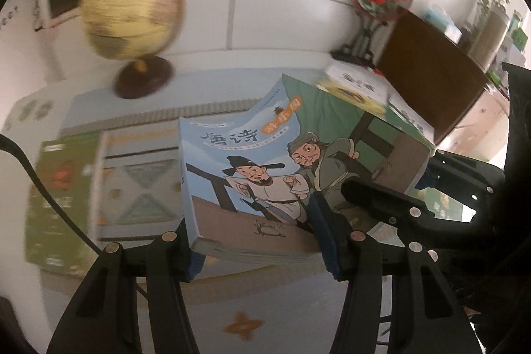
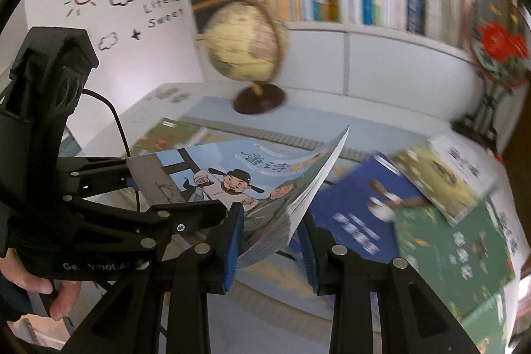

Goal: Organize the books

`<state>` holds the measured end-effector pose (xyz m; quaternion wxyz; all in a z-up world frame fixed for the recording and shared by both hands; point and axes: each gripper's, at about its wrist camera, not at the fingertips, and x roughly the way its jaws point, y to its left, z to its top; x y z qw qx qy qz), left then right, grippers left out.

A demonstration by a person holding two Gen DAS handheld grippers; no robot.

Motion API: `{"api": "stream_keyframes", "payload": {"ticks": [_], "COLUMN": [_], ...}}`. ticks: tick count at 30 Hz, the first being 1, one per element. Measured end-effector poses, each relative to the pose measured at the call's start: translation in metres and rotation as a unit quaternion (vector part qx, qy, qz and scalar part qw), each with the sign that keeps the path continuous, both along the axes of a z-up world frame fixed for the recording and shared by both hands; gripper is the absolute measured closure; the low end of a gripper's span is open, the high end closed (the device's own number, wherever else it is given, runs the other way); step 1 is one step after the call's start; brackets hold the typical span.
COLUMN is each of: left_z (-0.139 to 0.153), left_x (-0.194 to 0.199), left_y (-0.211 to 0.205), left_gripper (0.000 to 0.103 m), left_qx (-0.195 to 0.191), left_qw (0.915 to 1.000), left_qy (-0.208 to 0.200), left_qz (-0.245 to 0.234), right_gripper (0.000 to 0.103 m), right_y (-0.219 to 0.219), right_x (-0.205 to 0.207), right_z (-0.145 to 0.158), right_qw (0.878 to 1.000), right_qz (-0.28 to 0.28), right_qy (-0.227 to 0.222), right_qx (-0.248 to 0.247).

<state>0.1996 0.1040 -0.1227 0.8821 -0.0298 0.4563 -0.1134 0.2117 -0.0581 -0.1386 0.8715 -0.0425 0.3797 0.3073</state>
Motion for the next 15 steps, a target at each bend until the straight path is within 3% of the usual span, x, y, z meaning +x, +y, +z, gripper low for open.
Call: {"api": "stream_keyframes", "payload": {"ticks": [7,15], "left_z": [0.021,0.034], "left_x": [-0.016,-0.016], "left_y": [0.092,0.197], "left_gripper": [0.051,0.051], "left_qx": [-0.010,0.024], "left_qw": [0.9994,0.9974], "left_qy": [-0.031,-0.064], "left_qz": [0.015,0.021], "right_gripper": [0.072,0.071], "right_y": [0.088,0.202], "right_x": [-0.019,-0.028], "right_z": [0.024,0.042], "right_qw": [0.999,0.998], "right_qz": [0.023,0.027], "right_qy": [-0.036,-0.057], "right_qx": [-0.006,0.012]}}
